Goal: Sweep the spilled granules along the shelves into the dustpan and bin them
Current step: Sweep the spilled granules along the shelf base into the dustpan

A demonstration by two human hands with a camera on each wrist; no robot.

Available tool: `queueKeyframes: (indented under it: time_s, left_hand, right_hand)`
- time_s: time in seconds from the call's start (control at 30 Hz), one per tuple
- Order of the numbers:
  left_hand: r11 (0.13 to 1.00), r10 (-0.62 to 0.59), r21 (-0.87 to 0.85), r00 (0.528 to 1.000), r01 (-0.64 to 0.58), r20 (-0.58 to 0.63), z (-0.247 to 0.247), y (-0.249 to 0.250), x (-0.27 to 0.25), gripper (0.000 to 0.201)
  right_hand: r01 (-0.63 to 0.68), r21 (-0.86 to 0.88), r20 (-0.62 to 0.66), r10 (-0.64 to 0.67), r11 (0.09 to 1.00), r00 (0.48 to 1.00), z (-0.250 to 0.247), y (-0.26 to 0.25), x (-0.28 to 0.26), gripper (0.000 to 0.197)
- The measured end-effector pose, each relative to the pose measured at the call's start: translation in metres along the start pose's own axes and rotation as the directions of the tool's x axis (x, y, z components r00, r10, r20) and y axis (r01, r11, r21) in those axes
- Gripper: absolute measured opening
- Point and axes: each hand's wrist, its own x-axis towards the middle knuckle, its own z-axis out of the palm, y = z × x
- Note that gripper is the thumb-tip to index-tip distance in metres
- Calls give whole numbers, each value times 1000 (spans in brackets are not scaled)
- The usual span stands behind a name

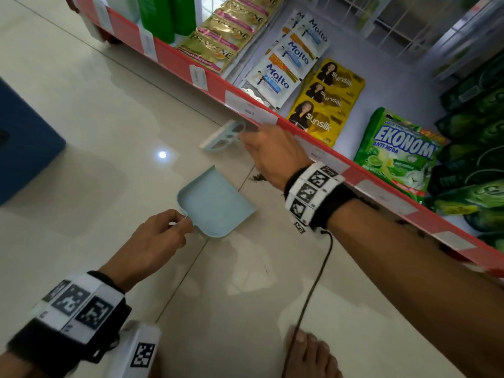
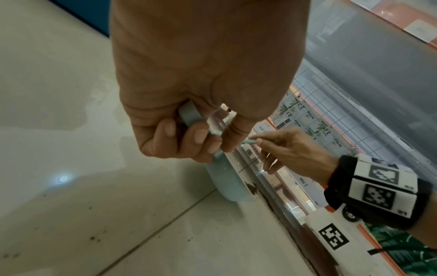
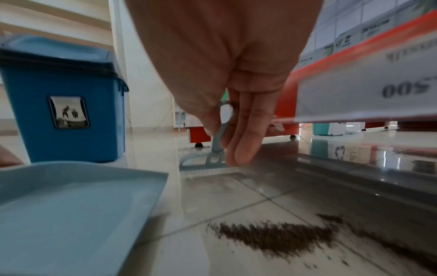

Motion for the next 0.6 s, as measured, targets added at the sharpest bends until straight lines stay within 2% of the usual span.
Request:
queueKeyframes:
  time_s: [0.1,0.23,0.33,0.47,0.53,0.6]
  left_hand:
    - [1000,-2,3,1000,2,-3,-2,-6,-5,27]
    - [1000,3,8,1000,-3,-16,-6,-11,-9,26]
    - [1000,12,11,1000,-12,-20,-6,-10,-8,26]
    - [1000,25,-16,1000,-25,-3,-2,-2,-8,32]
    - [1000,27,-10,1000,-27,7,1,-1,-8,33]
    - [1000,30,7,1000,-30,5,3,-2,-9,29]
  right_hand:
    - [-12,7,106,11,1000,994,5,11,-13,28]
    - [-36,-24,168,39,999,985,-3,35,-56,24]
    - [-26,38,105,21,999,994,-14,36,-61,24]
    - [8,83,-35,-5,997,999,-14,14,-29,27]
    - [5,85,-51,-1,996,999,-6,3,-13,26]
    - [-18,55,2,18,998,1000,0,1,-9,24]
